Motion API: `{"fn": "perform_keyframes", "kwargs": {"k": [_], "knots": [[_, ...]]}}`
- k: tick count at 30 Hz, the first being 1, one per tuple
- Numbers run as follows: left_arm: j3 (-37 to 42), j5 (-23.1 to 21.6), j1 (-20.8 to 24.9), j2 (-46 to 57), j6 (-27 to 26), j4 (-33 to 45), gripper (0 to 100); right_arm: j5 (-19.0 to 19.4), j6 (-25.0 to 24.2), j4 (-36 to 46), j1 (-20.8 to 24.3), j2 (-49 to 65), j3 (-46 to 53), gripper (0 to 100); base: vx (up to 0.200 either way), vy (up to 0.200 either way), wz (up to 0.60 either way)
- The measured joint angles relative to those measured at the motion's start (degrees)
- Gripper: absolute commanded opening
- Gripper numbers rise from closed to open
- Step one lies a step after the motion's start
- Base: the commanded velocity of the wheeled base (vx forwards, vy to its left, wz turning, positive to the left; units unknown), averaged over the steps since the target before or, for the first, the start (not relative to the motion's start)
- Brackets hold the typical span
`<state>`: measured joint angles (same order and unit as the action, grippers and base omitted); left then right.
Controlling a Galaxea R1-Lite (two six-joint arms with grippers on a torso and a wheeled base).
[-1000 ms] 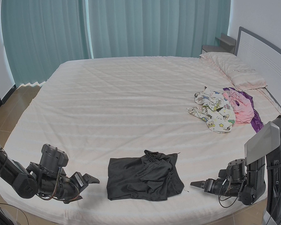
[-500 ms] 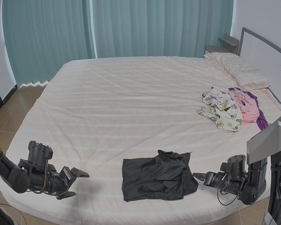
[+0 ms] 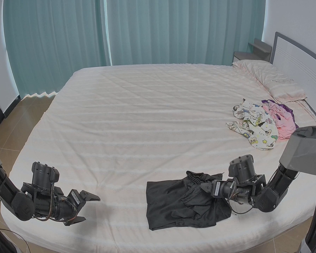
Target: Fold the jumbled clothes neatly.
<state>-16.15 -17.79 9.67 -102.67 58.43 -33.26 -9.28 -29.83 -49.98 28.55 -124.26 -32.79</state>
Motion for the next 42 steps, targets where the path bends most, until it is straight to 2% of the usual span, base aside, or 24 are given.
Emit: {"fn": "perform_keyframes", "kwargs": {"k": [8,10,15,25,26,36,42], "knots": [[1.27,0.0,-0.07,-0.78,-0.07,-2.1,100,-9.06,6.05,18.94,8.28,-0.9,-17.97,100,0.0,0.0,0.0],[1.5,-0.02,-0.05,-0.89,-0.1,-2.35,100,-10.12,6.62,21.91,9.97,-1.62,-20.43,100,0.0,0.0,0.0],[1.99,-0.05,0.0,-1.35,-0.11,-3.8,100,-11.61,7.31,26.53,13.81,-4.3,-25.06,100,0.0,0.0,0.0],[2.51,0.02,0.0,-2.21,-0.57,-4.45,100,-11.63,7.42,27.05,14.19,-7.68,-25.42,100,0.0,0.0,0.0],[2.55,0.0,0.0,-2.24,-0.65,-4.46,100,-11.63,7.47,27.19,14.12,-7.8,-25.26,0,0.0,0.0,0.0],[2.6,0.02,0.0,-2.43,-0.71,-4.45,100,-11.74,8.64,28.09,12.87,-7.36,-20.92,0,0.0,0.0,0.0],[2.57,0.02,0.0,-2.46,-0.71,-4.43,100,-11.47,8.37,27.79,10.18,-3.02,-16.65,0,0.0,0.0,0.0]]}}
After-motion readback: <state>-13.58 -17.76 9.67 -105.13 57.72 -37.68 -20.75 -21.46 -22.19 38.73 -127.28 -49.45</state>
